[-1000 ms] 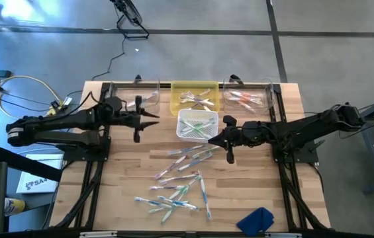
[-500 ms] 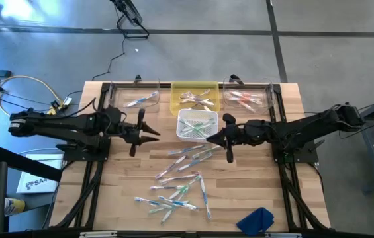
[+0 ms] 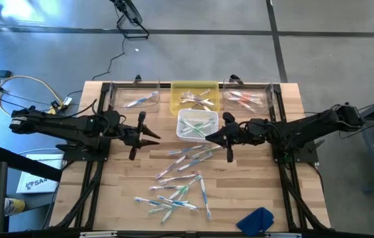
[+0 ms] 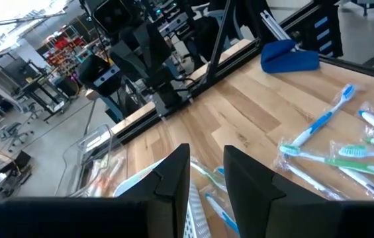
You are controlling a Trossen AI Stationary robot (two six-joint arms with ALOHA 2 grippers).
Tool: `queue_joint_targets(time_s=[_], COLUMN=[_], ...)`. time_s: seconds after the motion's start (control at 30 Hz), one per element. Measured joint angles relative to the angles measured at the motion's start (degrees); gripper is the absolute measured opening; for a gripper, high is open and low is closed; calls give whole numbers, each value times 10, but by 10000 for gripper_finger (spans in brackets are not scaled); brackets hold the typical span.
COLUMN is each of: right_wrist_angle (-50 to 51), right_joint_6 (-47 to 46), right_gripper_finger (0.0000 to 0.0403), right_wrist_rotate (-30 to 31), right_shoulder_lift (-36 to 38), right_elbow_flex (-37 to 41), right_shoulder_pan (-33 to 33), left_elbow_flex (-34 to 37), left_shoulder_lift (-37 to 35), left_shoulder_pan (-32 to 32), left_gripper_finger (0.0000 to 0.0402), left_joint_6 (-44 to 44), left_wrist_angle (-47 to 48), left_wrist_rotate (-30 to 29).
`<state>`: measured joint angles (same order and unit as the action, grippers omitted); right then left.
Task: Pick & Place Toothbrushes
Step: Put the purple toothbrush into the yellow bin
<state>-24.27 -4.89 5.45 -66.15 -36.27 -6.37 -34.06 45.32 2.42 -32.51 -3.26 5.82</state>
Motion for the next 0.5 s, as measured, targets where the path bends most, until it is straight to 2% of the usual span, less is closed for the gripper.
queue_joint_targets(time_s=[0.5], right_wrist_angle=[-5], right_joint_6=[1], right_gripper_finger=[16], right_wrist_rotate=[0], right_shoulder_lift=[0], right_elbow_flex=[0], right_shoulder_pan=[0], left_elbow_flex=[-1], left_shoulder_lift=[24], left_shoulder_pan=[-1], left_gripper_finger=[88], left_joint_6=[-2], left_wrist_angle=[-6], left_wrist_rotate=[-6])
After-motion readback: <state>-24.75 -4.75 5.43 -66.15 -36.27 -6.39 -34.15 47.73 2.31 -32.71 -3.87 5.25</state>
